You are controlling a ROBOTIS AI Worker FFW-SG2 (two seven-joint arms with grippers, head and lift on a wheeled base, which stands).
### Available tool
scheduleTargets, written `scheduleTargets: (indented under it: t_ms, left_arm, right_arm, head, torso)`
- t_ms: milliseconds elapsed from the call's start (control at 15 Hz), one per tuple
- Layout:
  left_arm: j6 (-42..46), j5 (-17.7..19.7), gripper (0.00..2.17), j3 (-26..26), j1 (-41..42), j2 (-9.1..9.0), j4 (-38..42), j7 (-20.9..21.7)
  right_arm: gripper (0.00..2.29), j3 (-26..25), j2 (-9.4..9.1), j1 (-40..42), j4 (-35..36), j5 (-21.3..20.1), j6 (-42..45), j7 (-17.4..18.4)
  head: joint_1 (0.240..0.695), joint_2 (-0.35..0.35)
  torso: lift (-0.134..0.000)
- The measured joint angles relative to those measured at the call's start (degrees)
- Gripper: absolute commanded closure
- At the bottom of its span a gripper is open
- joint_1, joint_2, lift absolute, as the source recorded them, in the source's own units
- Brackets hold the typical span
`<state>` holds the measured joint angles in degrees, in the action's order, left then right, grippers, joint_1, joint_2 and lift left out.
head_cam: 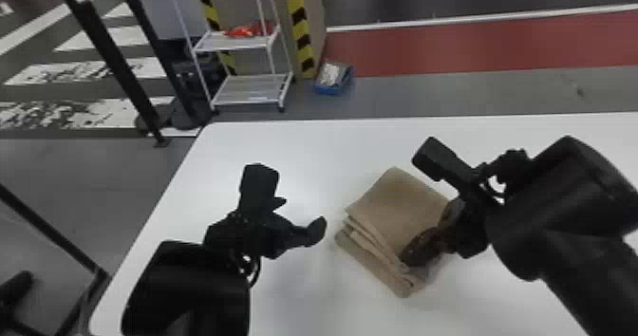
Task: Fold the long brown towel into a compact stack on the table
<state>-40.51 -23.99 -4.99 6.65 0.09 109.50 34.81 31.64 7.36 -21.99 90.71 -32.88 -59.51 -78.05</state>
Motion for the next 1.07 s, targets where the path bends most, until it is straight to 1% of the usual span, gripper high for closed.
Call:
scheduleTargets:
  t_ms: [133, 267, 333, 467, 600, 667, 800, 933, 1067]
  left_arm:
    - [-0.80, 0.66, 0.14, -1.89, -0.30, 0.00, 0.86, -1.23]
    - [-0.68, 2.48, 0.14, -1.81, 0.19, 0.00, 2.49, -1.44]
    - [-0.25, 3.58, 0.14, -0.87, 0.53, 0.00, 2.91, -1.55]
    - [1.21, 4.83, 0.14, 2.09, 0.78, 0.00, 2.40, -3.09]
    - [3.02, 5.16, 0.14, 5.16, 0.70, 0.00, 1.03, -4.82]
    - [4.21, 5.22, 0.14, 6.44, 0.46, 0.00, 0.33, -5.78]
    - [5.23, 5.26, 0.14, 8.41, -0.31, 0.00, -0.91, -7.47]
    - [6.39, 5.29, 0.14, 9.59, -1.24, 0.00, -2.66, -8.62]
    - [7.89, 5.50, 0.14, 10.13, -1.63, 0.00, -3.74, -9.08]
  right_arm:
    - [1.90, 0.00, 0.63, 0.02, 0.02, -0.06, 0.44, 0.00]
    - [1.90, -0.08, 1.29, 0.02, 0.07, -0.09, 1.24, 0.00]
    - [1.90, -0.18, 1.50, 0.02, 0.08, -0.22, 1.66, 0.00]
    - [1.90, -0.19, 1.63, 0.11, 0.09, -0.72, 2.13, 0.00]
    - [1.90, -0.04, 1.69, 0.23, 0.10, -1.53, 2.47, 0.00]
    - [1.90, -0.02, 1.84, 0.23, 0.12, -1.92, 2.87, 0.00]
    - [1.90, -0.16, 2.56, 0.26, 0.57, -2.52, 3.97, 0.01]
    - [1.90, -1.53, 3.01, 0.65, 2.08, -2.32, 4.61, 0.03]
    - [1.90, -5.08, 3.21, 1.63, 5.03, -0.19, 4.63, 0.01]
  head:
    - [0.695, 0.266]
    - [0.695, 0.267]
    - [0.695, 0.247]
    - [0.695, 0.214]
    - [0.695, 0.185]
    - [0.695, 0.157]
    - [0.695, 0.134]
    - [0.695, 0.117]
    - [0.695, 0.101]
  torso:
    - [-0.124]
    - [-0.124]
    - [-0.124]
    - [-0.124]
    - [-0.124]
    - [-0.124]
    - [-0.124]
    - [-0.124]
    - [-0.124]
